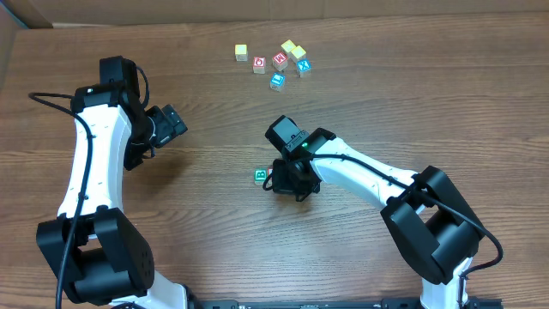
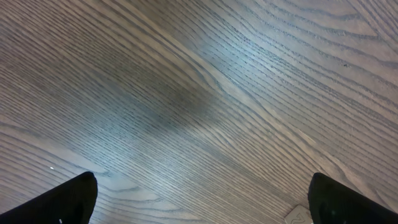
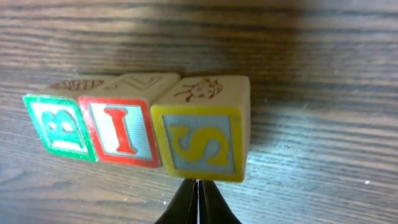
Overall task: Flip 4 blocks
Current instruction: 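Push the yellow S block flush against the red I block and release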
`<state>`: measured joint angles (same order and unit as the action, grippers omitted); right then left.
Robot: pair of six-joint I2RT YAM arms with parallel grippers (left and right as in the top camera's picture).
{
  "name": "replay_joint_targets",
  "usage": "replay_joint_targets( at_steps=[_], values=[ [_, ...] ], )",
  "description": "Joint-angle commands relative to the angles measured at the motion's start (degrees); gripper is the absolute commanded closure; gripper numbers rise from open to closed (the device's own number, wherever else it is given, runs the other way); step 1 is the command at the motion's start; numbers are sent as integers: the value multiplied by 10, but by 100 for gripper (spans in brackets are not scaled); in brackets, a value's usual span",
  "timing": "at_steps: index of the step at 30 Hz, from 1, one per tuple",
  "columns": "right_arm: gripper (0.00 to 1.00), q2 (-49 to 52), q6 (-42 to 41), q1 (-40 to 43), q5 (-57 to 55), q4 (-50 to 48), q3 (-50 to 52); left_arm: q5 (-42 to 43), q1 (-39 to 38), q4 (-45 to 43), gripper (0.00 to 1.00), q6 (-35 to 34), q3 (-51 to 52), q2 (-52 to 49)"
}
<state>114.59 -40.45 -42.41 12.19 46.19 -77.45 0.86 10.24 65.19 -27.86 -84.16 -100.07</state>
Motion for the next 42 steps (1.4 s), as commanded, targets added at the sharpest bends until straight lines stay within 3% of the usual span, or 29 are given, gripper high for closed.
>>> replay_joint_targets(
  at_steps=[1, 11, 27, 42],
  values=[
    [95, -37, 24, 7, 29, 18, -23, -2, 2, 1, 0, 9, -12, 10],
    [92, -75, 7, 66, -45, 51, -22, -2, 2, 1, 0, 9, -12, 10],
    [94, -71, -33, 56, -64, -102, 87, -2, 2, 1, 0, 9, -12, 10],
    [96, -71, -33, 45, -36, -113, 93, -2, 2, 1, 0, 9, -12, 10]
  ],
)
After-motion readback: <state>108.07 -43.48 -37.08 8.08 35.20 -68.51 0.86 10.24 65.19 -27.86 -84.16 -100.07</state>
